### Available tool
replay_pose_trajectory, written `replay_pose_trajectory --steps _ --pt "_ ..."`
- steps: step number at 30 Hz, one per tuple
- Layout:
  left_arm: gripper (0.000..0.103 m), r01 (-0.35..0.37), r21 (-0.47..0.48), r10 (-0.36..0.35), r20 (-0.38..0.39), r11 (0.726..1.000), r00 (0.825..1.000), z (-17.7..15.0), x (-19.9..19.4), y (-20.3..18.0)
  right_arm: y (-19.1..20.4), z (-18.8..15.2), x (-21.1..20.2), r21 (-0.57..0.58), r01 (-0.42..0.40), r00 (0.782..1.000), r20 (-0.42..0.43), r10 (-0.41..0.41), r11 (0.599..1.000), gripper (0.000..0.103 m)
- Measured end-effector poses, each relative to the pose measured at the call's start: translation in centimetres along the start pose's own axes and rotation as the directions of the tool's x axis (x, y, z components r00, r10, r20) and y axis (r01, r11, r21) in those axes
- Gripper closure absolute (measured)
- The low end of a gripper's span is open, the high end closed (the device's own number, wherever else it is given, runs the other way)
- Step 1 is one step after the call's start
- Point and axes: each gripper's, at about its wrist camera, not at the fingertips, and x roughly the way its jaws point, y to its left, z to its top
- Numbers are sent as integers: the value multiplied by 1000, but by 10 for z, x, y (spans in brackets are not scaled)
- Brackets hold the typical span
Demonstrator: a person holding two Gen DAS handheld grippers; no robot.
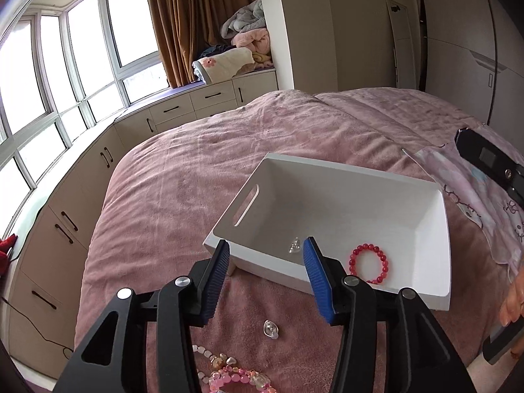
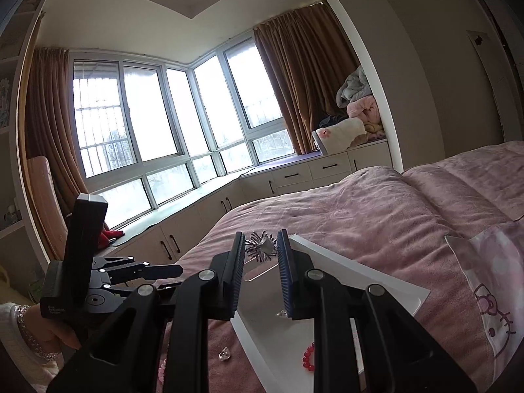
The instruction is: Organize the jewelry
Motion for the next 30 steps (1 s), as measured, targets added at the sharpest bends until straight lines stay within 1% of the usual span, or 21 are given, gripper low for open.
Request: replay_pose_trajectory --steps 1,2,3,4,7,11,12,15,16,17,18,19,20,22,24,27,30 --pt "44 -15 5 15 -13 1000 1000 -12 7 1 1 0 0 -1 -1 1000 1 1 1000 82" --pt "40 -18 6 18 -24 1000 1000 -22 15 2 2 0 1 -5 -3 1000 1 3 1000 82" --pt "35 -19 4 19 -34 1000 999 -32 22 2 3 0 1 -8 -6 1000 -2 6 1000 82" --pt "33 -19 -2 19 -52 1000 998 -42 31 1 4 0 3 -13 -9 1000 -6 9 1000 82" --pt "33 8 -37 -12 -116 999 993 -70 59 0 7 -2 6 -29 -8 1000 -20 7 1000 82" --pt "34 39 -83 -54 -187 996 981 -94 90 -4 8 -5 11 -33 -3 999 -33 2 999 82" --pt "36 40 -90 -58 -201 995 978 -99 95 -5 9 -5 11 -33 -3 999 -36 1 999 82" --pt "57 60 -118 -86 -230 991 969 -109 107 -4 7 -8 15 -25 -4 999 -47 3 1000 82" --pt "60 62 -125 -90 -233 990 968 -111 110 -4 6 -8 17 -23 -5 999 -51 4 1000 82" --pt "61 62 -130 -90 -229 990 969 -113 111 -3 7 -9 18 -22 -4 999 -55 3 1000 82" --pt "65 63 -134 -93 -225 989 970 -114 111 -1 6 -10 19 -22 -4 998 -58 3 1000 82" --pt "74 66 -138 -96 -223 988 970 -115 111 1 6 -10 20 -21 -5 998 -62 4 1000 82" --pt "80 74 -147 -106 -225 986 969 -115 111 3 6 -10 20 -22 -7 998 -63 5 1000 82" --pt "79 95 -168 -132 -220 981 966 -115 110 8 8 -11 21 -28 -8 998 -66 6 1000 82" --pt "79 101 -167 -136 -215 981 967 -115 107 12 9 -12 22 -33 -9 998 -69 7 999 82" --pt "79 100 -152 -131 -207 983 970 -113 100 17 9 -12 22 -36 -12 998 -70 10 999 82" --pt "79 89 -143 -115 -181 986 977 -108 85 22 8 -12 22 -36 -14 998 -69 12 999 82"
